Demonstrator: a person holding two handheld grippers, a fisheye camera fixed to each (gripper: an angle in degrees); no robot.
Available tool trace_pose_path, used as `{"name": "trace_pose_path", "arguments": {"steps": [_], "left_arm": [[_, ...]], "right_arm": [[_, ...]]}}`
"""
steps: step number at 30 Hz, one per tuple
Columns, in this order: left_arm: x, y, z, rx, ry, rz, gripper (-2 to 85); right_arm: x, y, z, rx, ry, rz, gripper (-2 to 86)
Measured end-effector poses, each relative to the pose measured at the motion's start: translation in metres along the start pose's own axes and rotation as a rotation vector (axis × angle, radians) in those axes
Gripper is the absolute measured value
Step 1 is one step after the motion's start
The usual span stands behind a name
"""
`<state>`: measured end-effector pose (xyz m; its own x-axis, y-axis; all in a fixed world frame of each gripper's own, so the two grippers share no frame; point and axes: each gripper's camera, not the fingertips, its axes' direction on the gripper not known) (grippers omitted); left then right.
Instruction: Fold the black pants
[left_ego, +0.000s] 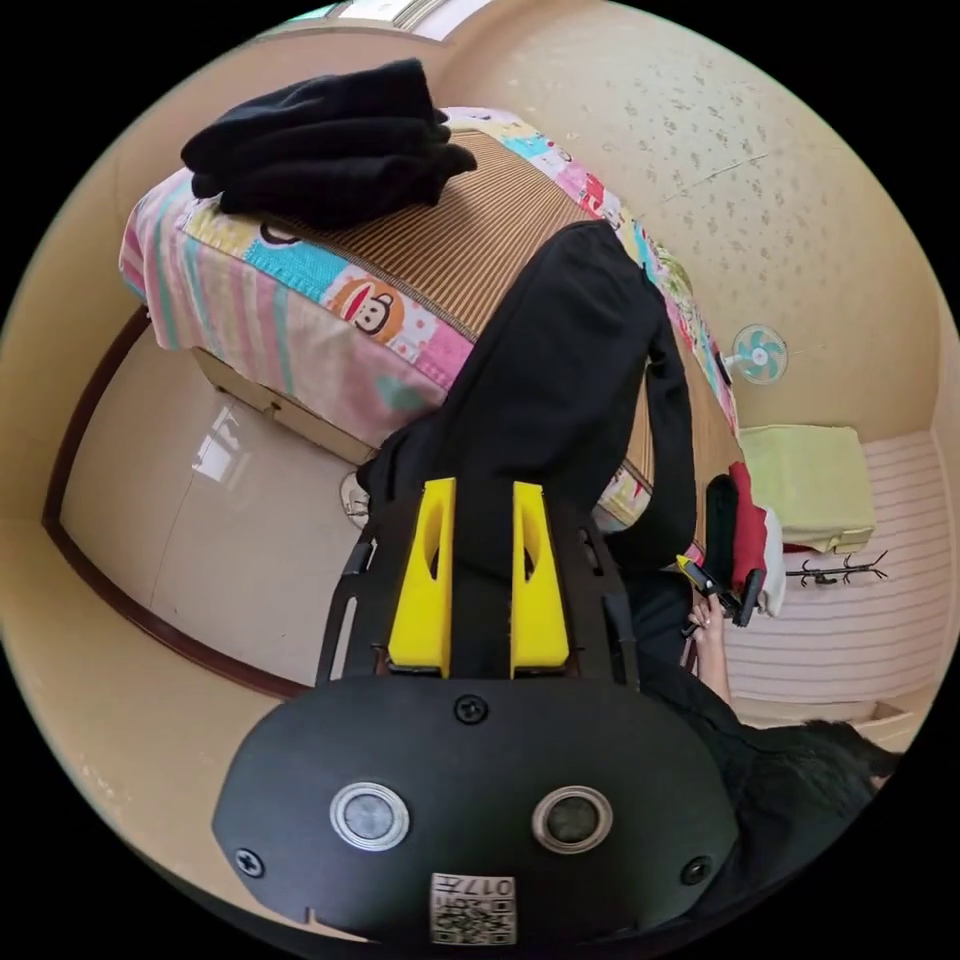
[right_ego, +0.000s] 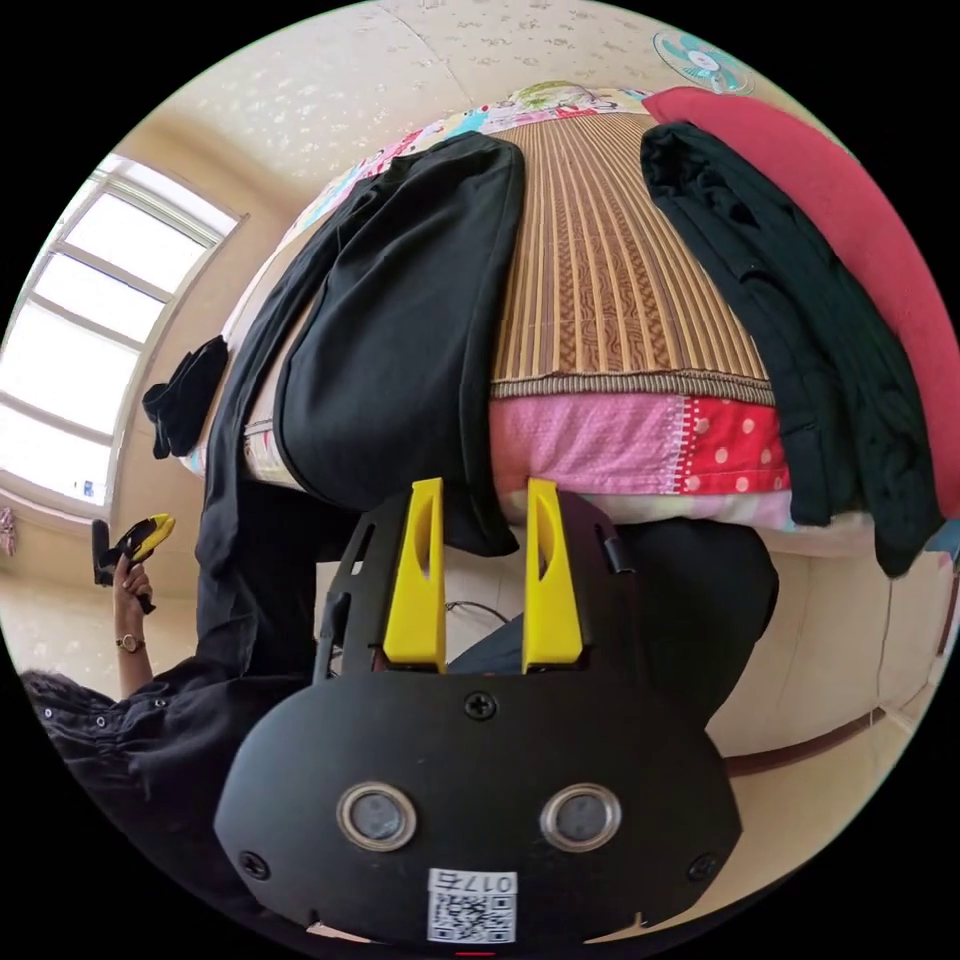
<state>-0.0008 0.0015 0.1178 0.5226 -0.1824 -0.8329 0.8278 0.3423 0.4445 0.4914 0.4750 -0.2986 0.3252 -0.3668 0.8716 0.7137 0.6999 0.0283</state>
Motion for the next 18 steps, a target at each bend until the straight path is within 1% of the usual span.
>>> {"name": "trace_pose_path", "arguments": {"steps": [2,4,7,8,9,10,11,13,16,17,18], "left_arm": [[0.019,0.002,0.000,0.021,0.044,0.060,9.3],[0.049,0.001,0.002,0.027,0.128,0.160,9.3],[0.093,0.001,0.008,0.007,0.206,0.298,9.3],[0.102,0.002,0.011,0.001,0.218,0.324,9.3],[0.120,0.005,0.017,-0.016,0.238,0.378,9.3],[0.138,0.010,0.025,-0.038,0.252,0.427,9.3],[0.147,0.012,0.030,-0.049,0.256,0.450,9.4],[0.178,0.023,0.048,-0.108,0.271,0.508,9.8],[0.213,0.040,0.065,-0.207,0.352,0.576,10.7],[0.221,0.043,0.068,-0.224,0.364,0.587,10.9],[0.235,0.050,0.073,-0.257,0.374,0.619,10.9]], "right_arm": [[0.004,-0.002,-0.007,-0.012,-0.033,-0.012,12.0],[0.007,-0.006,-0.010,-0.053,-0.050,-0.009,11.3],[0.011,-0.007,-0.003,-0.119,-0.069,0.013,11.5],[0.015,-0.011,0.006,-0.180,-0.095,0.026,11.2],[0.018,-0.017,0.016,-0.259,-0.112,0.042,10.4],[0.020,-0.020,0.020,-0.289,-0.109,0.051,8.5],[0.019,-0.023,0.020,-0.299,-0.082,0.054,4.7],[0.013,-0.021,0.005,-0.251,-0.074,0.016,2.2],[0.007,0.001,-0.031,-0.166,-0.236,-0.053,1.3],[0.005,0.014,-0.048,-0.126,-0.324,-0.079,1.3],[0.004,0.027,-0.065,-0.068,-0.351,-0.099,1.5]]}}
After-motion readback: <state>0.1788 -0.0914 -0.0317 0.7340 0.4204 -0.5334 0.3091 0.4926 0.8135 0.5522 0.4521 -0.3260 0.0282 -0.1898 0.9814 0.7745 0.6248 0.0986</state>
